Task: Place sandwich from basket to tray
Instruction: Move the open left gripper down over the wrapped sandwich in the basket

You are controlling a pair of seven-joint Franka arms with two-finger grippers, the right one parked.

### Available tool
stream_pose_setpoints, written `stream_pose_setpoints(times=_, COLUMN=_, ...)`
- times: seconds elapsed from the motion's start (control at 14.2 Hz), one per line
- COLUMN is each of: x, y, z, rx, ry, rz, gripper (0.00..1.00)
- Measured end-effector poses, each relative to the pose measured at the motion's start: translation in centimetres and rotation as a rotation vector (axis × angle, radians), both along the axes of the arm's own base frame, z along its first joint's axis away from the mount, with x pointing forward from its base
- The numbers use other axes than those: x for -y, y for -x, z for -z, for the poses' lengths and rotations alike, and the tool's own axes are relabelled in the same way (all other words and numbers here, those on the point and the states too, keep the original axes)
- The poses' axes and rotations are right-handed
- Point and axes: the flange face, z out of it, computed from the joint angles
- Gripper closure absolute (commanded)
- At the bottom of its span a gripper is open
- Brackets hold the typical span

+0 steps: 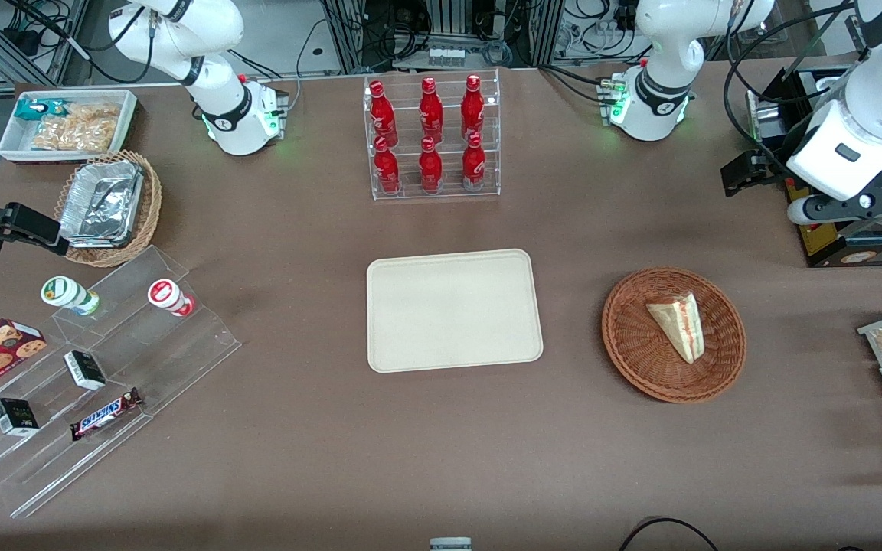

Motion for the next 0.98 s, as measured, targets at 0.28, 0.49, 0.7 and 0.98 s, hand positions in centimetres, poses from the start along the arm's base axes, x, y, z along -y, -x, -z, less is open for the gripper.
stream_pose_setpoints(times=0.28, x=0.0, y=-0.1, z=1.4, rx=-0.020, ry=-0.002, rz=0.000, gripper=0.00)
stream_pose_setpoints(times=0.49, x=0.0, y=-1.1, z=5.0, rx=-0.005, ry=0.002, rz=-0.002, gripper=0.00)
stream_pose_setpoints(times=0.7, x=-1.2, y=-1.7, z=11.7, rx=-0.022, ry=0.001, rz=-0.024, gripper=0.00)
stream_pose_setpoints(times=0.98, x=-3.4, y=-1.5, z=22.3, rx=0.022, ry=0.001, rz=-0.139, gripper=0.00)
